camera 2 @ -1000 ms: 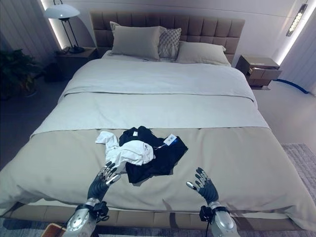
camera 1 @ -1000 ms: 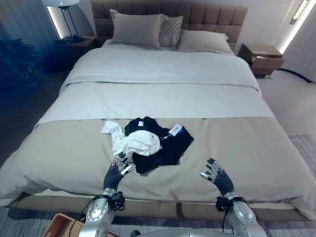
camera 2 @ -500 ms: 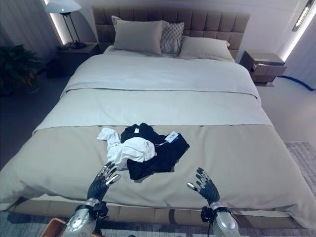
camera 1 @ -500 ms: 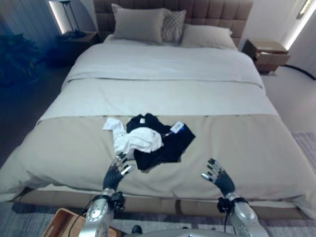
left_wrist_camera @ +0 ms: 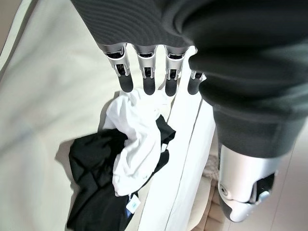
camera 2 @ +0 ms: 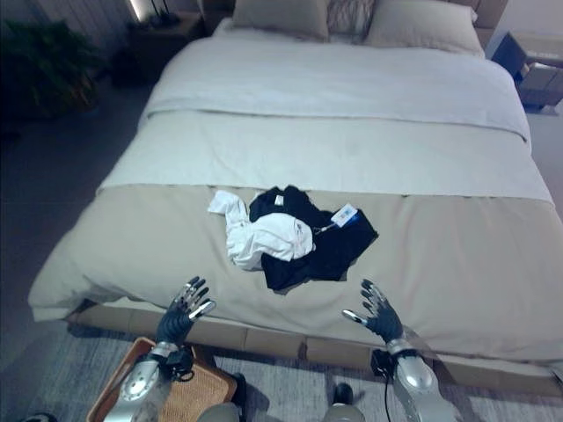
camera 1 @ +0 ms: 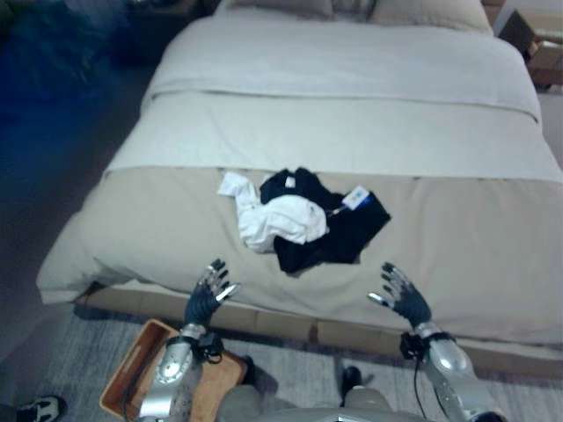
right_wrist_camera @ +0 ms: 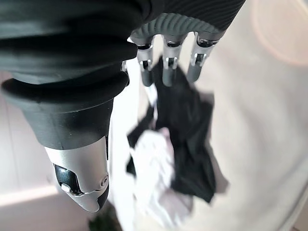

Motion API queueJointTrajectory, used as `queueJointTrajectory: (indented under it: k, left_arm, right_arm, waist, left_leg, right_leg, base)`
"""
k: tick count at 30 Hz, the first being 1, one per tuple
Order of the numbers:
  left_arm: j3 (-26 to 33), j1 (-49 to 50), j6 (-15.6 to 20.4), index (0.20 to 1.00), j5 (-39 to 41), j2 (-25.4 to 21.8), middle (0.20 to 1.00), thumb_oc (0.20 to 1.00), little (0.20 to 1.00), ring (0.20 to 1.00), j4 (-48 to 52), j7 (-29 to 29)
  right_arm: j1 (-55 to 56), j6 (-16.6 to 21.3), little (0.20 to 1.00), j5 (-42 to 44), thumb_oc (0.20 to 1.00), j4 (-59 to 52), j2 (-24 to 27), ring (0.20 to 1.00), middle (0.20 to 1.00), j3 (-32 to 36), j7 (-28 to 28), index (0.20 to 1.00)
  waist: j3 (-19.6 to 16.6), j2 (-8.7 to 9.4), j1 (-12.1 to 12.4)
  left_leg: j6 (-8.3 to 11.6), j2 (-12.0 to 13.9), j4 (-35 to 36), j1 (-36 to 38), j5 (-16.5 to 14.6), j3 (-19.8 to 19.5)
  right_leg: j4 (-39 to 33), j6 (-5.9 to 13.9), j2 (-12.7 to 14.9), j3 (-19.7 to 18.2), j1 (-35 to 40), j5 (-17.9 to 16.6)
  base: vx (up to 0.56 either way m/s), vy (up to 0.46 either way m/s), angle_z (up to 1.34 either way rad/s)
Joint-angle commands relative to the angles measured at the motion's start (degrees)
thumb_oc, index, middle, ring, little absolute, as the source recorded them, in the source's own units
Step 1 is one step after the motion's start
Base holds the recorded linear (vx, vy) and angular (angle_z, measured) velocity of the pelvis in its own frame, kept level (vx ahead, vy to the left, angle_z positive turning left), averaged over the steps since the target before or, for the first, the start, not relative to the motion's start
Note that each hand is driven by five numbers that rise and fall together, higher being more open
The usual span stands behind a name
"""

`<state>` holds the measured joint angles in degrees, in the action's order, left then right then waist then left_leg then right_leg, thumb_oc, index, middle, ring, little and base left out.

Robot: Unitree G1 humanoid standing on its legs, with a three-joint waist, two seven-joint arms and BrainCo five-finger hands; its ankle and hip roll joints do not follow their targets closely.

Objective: Pick up clothes into the bucket

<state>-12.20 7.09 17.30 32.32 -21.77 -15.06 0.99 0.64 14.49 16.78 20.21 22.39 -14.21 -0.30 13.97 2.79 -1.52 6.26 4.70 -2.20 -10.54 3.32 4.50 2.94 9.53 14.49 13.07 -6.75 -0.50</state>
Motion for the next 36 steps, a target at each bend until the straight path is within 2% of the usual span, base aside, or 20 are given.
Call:
queueJointTrajectory:
  k: [1, 4, 5, 6, 8, 13, 14, 16, 21, 25, 36]
  left_arm:
    - [2.56, -1.61, 5.29, 1.0, -0.53, -1.59, 1.0, 1.0, 1.0, 1.0, 3.54, -2.53]
    - [2.6, -3.08, 5.79, 1.0, -0.59, -1.9, 1.0, 1.0, 1.0, 1.0, 4.08, -3.97]
    - [2.3, -4.27, 6.24, 1.0, -1.01, -2.12, 1.0, 1.0, 1.0, 1.0, 4.62, -5.33]
    - [2.3, -4.28, 6.24, 1.0, -1.01, -2.12, 1.0, 1.0, 1.0, 1.0, 4.61, -5.33]
    - [1.15, -6.08, 6.42, 1.0, -1.74, -2.18, 1.0, 1.0, 1.0, 1.0, 5.07, -7.21]
    - [-0.62, -8.84, 6.59, 1.0, -2.7, -2.04, 1.0, 1.0, 1.0, 1.0, 6.71, -9.88]
    - [-0.62, -8.84, 6.59, 1.0, -2.71, -2.04, 1.0, 1.0, 1.0, 1.0, 6.71, -9.88]
    - [-1.39, -10.2, 6.57, 1.0, -3.12, -2.17, 1.0, 1.0, 1.0, 1.0, 7.85, -11.18]
    - [-2.68, -11.39, 6.83, 1.0, -3.82, -2.31, 1.0, 1.0, 1.0, 1.0, 8.93, -12.36]
    - [-4.01, -12.44, 6.95, 1.0, -4.02, -2.53, 1.0, 1.0, 1.0, 1.0, 9.06, -12.72]
    - [-5.56, -13.65, 6.57, 1.0, -3.11, -2.66, 1.0, 1.0, 1.0, 1.0, 8.43, -12.36]
  right_arm:
    - [-8.33, 3.62, 1.0, -7.21, 1.0, -3.93, 1.5, 1.0, 1.0, -0.34, -5.37, 1.0]
    - [-12.83, 3.24, 1.0, -11.34, 1.0, -4.32, 2.13, 1.0, 1.0, -1.36, -8.53, 1.0]
    - [-16.53, 2.72, 1.0, -14.92, 1.0, -4.32, 2.24, 1.0, 1.0, -1.84, -11.39, 1.0]
    - [-16.54, 2.73, 1.0, -14.92, 1.0, -4.31, 2.24, 1.0, 1.0, -1.85, -11.39, 1.0]
    - [-22.27, 1.69, 1.0, -19.65, 1.0, -4.34, 2.88, 1.0, 1.0, -2.89, -15.13, 1.0]
    - [-31.47, -1.16, 1.0, -26.85, 1.0, -0.21, 3.03, 1.0, 1.0, -3.73, -22.06, 1.0]
    - [-31.48, -1.15, 1.0, -26.85, 1.0, -0.2, 3.03, 1.0, 1.0, -3.73, -22.06, 1.0]
    - [-37.44, -3.55, 1.0, -30.8, 1.0, 3.15, 4.05, 1.0, 1.0, -3.05, -26.52, 1.0]
    - [-44.31, -6.25, 1.0, -37.43, 1.0, 5.42, 6.95, 1.0, 1.0, -2.33, -32.02, 1.0]
    - [-49.88, -8.54, 1.0, -42.51, 1.0, 7.54, 10.98, 1.0, 1.0, -3.19, -34.78, 1.0]
    - [-60.58, -9.48, 1.0, -41.1, 1.0, 11.6, 13.43, 1.0, 1.0, -5.7, -35.86, 1.0]
  waist:
    - [2.61, 0.15, 2.03]
    - [4.43, 0.36, 2.6]
    - [5.94, 0.4, 3.1]
    - [5.88, 0.4, 3.1]
    - [8.05, 0.3, 3.89]
    - [9.98, -0.17, 5.12]
    - [9.96, -0.18, 5.11]
    - [10.68, -0.62, 5.91]
    - [11.45, -1.49, 6.77]
    - [11.47, -2.01, 7.6]
    - [11.45, -2.39, 9.06]
  left_leg:
    - [-1.99, 2.86, -5.38, -5.43, -1.66, -0.81]
    - [-2.29, 2.72, -6.67, -8.42, -1.58, -0.99]
    - [-2.5, 2.67, -8.17, -11.32, -1.67, -1.21]
    - [-2.5, 2.67, -8.22, -11.41, -1.69, -1.22]
    - [-2.67, 2.55, -10.44, -15.9, -1.71, -1.88]
    - [-3.08, 2.2, -14.1, -23.19, -2.38, -3.18]
    - [-3.08, 2.2, -14.12, -23.23, -2.39, -3.19]
    - [-3.29, 1.75, -15.84, -26.65, -2.57, -3.95]
    - [-3.77, 1.02, -17.92, -30.64, -3.13, -4.46]
    - [-4.06, 0.17, -18.65, -33.24, -3.28, -5.2]
    - [-4.5, -1.03, -19.27, -35.98, -3.19, -5.87]
  right_leg:
    - [3.56, 1.9, 3.75, 1.53, -3.41, -2.9]
    - [4.8, 1.98, 4.17, 1.29, -6.28, -3.33]
    - [6.11, 1.94, 4.45, 1.46, -8.64, -3.4]
    - [6.14, 1.94, 4.45, 1.46, -8.72, -3.39]
    - [8.24, 1.79, 4.92, 1.74, -12.57, -3.34]
    - [12.2, 1.57, 5.55, 1.94, -19.05, -2.61]
    - [12.21, 1.57, 5.55, 1.94, -19.09, -2.61]
    - [14.28, 1.37, 5.84, 2.26, -22.02, -2.11]
    - [16.99, 1.28, 6.46, 2.33, -25.9, -1.48]
    - [18.6, 1.28, 7.1, 2.5, -28.51, -1.06]
    - [20.22, 1.31, 7.8, 2.93, -30.94, -0.52]
  base:
    - [-0.13, 0.06, 0.12]
    - [-0.11, 0.041, 0.06]
    - [-0.08, 0.033, 0.06]
    - [-0.15, 0.048, 0.01]
    - [-0.11, 0.028, 0.01]
    - [-0.06, 0.017, 0.07]
    - [-0.05, -0.009, 0.09]
    - [-0.04, -0.012, 0.1]
    - [-0.01, 0.008, 0.12]
    - [0.01, 0.01, 0.09]
    - [0.02, -0.002, 0.05]
